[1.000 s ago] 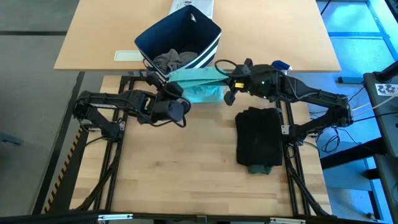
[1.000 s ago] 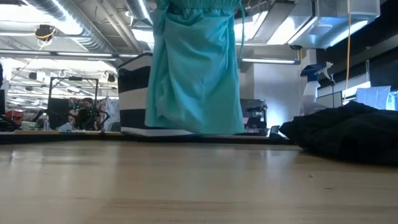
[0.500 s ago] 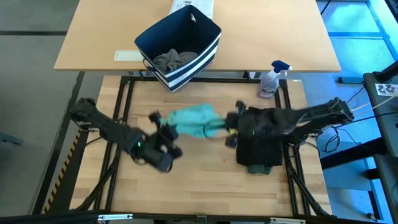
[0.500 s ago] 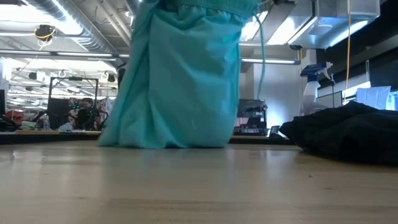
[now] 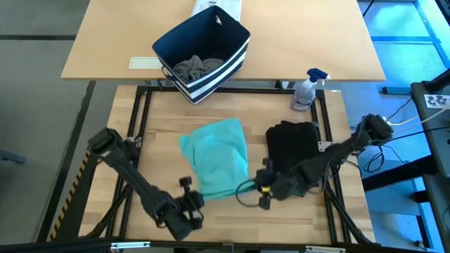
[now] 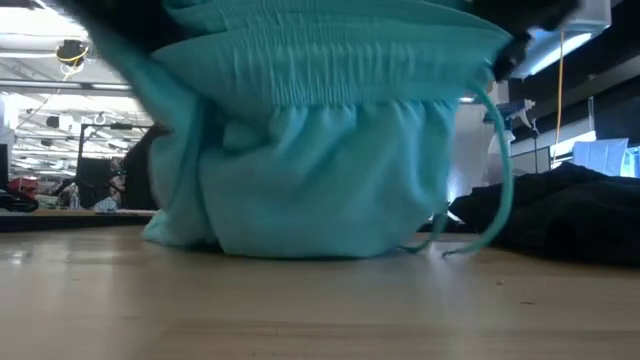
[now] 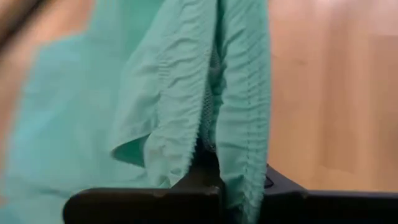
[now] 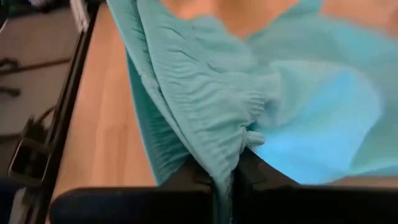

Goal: Fold Laundry from Bin

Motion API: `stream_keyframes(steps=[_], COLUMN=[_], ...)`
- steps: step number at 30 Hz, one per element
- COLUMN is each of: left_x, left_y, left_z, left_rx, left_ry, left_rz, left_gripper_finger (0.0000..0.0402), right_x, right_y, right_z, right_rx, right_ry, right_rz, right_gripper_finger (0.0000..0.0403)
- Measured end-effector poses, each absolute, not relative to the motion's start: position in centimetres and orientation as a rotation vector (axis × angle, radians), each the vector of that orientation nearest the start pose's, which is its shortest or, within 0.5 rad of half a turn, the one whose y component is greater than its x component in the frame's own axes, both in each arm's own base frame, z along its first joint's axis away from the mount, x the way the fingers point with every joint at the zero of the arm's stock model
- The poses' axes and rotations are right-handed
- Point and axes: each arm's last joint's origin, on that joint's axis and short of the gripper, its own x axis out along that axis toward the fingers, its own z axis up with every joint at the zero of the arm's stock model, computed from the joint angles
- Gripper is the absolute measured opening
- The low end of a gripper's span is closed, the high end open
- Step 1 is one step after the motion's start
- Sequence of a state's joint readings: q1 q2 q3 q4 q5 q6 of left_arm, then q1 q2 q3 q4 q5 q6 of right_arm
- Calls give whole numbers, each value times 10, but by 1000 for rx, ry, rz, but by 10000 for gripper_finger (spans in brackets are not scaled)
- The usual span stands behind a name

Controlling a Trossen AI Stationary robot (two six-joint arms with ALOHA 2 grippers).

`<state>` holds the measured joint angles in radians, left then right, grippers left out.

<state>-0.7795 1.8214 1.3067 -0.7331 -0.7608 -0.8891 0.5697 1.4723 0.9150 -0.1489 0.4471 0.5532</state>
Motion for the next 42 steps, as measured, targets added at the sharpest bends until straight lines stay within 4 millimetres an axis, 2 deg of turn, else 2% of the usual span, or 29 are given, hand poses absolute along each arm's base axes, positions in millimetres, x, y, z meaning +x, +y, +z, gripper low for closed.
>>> stream_keyframes(steps=[6, 10, 13, 20, 24, 30, 33, 38, 42], left_x=[275, 278, 280, 289, 294, 301, 303, 307, 308], left_y=[-259, -260, -257, -248, -242, -233, -230, -225, -224], left_z=[185, 180, 179, 178, 178, 178, 178, 178, 178], left_rx=[-72, -95, -127, -171, -184, -211, -221, -231, -242], left_ry=[827, 857, 894, 933, 927, 921, 929, 933, 943], left_rz=[237, 215, 206, 212, 235, 270, 273, 282, 278], left_gripper_finger=[0, 0, 0, 0, 0, 0, 0, 0, 0], right_x=[270, 271, 272, 280, 275, 257, 250, 256, 268], right_y=[175, 175, 176, 182, 195, 220, 234, 248, 247], right_z=[194, 191, 199, 236, 242, 240, 231, 209, 193], right_rx=[201, 114, 16, -140, -210, -266, -318, -404, -443], right_ry=[713, 720, 686, 624, 603, 569, 559, 545, 561], right_rz=[9, 26, 47, 103, 165, 181, 179, 170, 143], right_gripper_finger=[33, 70, 109, 203, 235, 254, 254, 255, 255])
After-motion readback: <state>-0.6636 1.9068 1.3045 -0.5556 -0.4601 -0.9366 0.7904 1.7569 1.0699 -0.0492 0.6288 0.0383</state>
